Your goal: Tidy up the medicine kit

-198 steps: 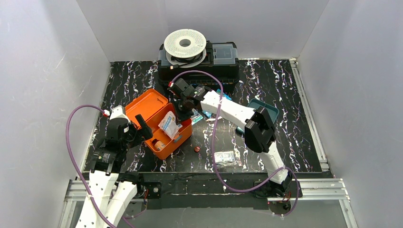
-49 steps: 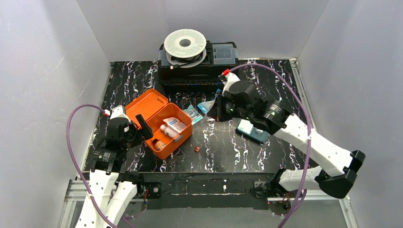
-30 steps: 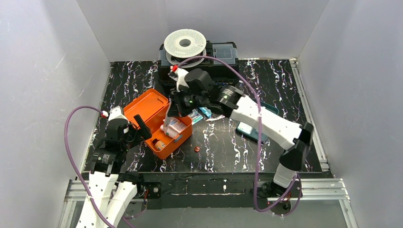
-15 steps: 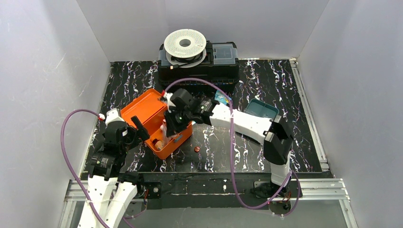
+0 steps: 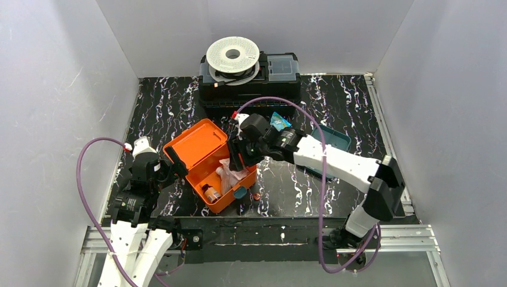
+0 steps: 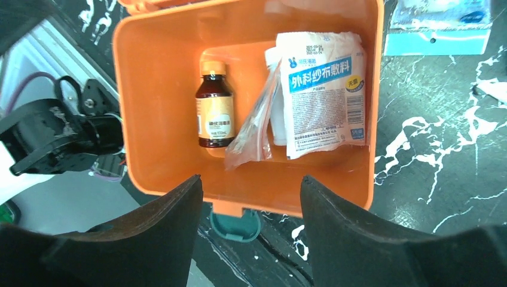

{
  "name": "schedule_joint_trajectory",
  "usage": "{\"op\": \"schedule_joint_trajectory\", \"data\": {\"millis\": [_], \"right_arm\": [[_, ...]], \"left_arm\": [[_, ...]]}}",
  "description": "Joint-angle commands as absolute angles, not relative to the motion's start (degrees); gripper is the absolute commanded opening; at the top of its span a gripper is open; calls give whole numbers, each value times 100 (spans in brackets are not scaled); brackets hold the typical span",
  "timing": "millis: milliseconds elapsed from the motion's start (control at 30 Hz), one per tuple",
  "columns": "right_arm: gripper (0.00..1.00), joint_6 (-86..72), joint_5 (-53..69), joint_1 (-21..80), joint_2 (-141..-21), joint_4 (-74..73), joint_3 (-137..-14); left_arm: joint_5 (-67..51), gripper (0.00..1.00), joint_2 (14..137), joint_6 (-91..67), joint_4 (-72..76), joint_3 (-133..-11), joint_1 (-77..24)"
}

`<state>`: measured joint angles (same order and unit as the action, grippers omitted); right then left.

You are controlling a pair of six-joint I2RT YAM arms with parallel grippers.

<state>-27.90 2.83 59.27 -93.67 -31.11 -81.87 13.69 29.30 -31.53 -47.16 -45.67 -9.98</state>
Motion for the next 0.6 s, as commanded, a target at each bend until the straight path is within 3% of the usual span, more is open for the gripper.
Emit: {"op": "schedule_joint_trajectory", "data": {"millis": [0, 567], "right_arm": [[68, -2824, 32, 5960, -8948, -3043, -8224], [73, -3139, -707, 5968, -7552, -3379, -6932]], "left_arm": [[1441, 99, 2965, -3146, -4769, -4632, -1011], [1236, 99, 3138, -3074, -4692, -4612, -1013]]}}
